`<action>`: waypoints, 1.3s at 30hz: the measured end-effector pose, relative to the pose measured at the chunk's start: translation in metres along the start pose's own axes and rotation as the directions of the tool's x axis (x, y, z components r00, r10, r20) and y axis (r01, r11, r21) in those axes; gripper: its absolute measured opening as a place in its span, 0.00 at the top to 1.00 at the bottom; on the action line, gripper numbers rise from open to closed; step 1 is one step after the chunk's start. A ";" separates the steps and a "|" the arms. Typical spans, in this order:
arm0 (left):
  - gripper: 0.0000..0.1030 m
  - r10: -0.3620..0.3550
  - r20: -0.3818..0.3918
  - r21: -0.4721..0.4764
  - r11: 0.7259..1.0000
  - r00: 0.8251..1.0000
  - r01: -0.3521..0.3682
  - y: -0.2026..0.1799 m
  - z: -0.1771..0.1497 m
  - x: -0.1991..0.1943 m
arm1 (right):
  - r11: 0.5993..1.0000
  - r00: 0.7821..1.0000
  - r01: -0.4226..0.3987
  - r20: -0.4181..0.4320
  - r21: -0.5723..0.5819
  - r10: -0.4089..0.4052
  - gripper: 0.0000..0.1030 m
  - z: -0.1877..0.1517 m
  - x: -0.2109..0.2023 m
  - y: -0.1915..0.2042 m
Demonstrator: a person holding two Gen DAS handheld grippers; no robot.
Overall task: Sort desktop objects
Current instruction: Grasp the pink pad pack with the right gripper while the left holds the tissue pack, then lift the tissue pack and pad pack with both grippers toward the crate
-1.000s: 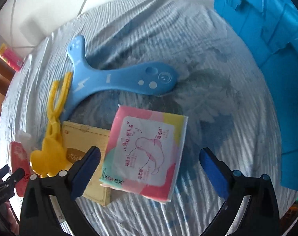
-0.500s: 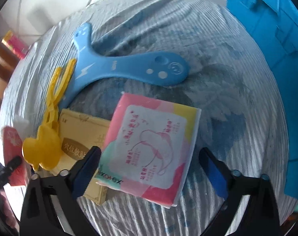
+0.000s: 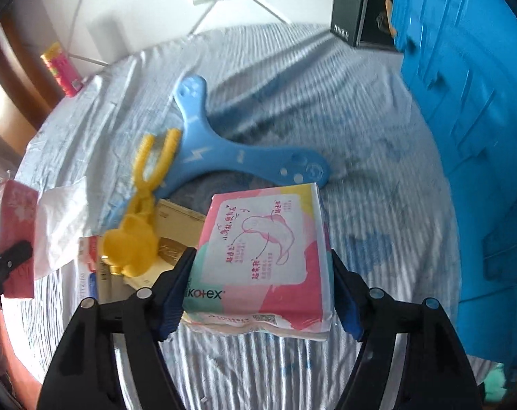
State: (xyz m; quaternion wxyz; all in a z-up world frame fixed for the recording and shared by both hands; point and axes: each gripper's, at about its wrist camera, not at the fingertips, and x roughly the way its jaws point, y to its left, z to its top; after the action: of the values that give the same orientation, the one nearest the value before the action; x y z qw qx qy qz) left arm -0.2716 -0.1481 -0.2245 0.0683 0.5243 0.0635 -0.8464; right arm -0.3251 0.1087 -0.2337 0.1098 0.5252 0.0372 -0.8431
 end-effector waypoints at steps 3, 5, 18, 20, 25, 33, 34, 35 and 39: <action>0.18 -0.023 0.038 0.016 1.000 0.999 0.023 -0.004 0.006 -0.017 | 1.000 0.999 -0.013 0.044 -0.022 0.014 0.30 0.004 -0.024 0.009; 0.18 -0.034 0.061 0.030 0.999 0.998 0.032 -0.007 0.011 -0.026 | 0.999 0.997 -0.012 0.081 -0.038 0.015 0.30 0.009 -0.044 0.016; 0.18 -0.118 0.221 0.124 0.988 0.968 0.092 -0.045 0.047 -0.101 | 0.996 0.949 0.041 0.314 -0.084 -0.013 0.30 0.041 -0.169 0.033; 0.18 -0.129 0.243 0.142 0.985 0.961 0.097 -0.057 0.051 -0.112 | 0.995 0.940 0.050 0.341 -0.081 -0.020 0.30 0.045 -0.182 0.028; 0.18 -0.159 0.293 0.172 0.979 0.943 0.111 -0.094 0.060 -0.134 | 0.996 0.909 0.072 0.415 -0.058 -0.041 0.30 0.049 -0.219 0.001; 0.18 -0.250 0.382 0.252 0.954 0.890 0.160 -0.207 0.078 -0.181 | 0.994 0.841 0.108 0.531 0.015 -0.099 0.30 0.036 -0.294 -0.093; 0.18 -0.264 0.390 0.267 0.949 0.882 0.166 -0.225 0.080 -0.188 | 0.993 0.835 0.117 0.538 0.033 -0.117 0.30 0.032 -0.302 -0.111; 0.18 -0.281 0.397 0.284 0.943 0.874 0.174 -0.246 0.081 -0.195 | 0.990 0.828 0.127 0.544 0.053 -0.136 0.30 0.027 -0.311 -0.130; 0.18 -0.361 0.402 0.361 0.907 0.841 0.217 -0.331 0.082 -0.218 | 0.977 0.814 0.167 0.540 0.133 -0.213 0.30 0.005 -0.331 -0.209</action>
State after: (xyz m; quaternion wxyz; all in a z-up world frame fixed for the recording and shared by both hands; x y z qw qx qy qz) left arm -0.3076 0.1727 0.0191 -0.1294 0.2972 -0.0051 -0.9460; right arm -0.2354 0.3600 0.0534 0.0102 0.2574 0.0225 -0.9660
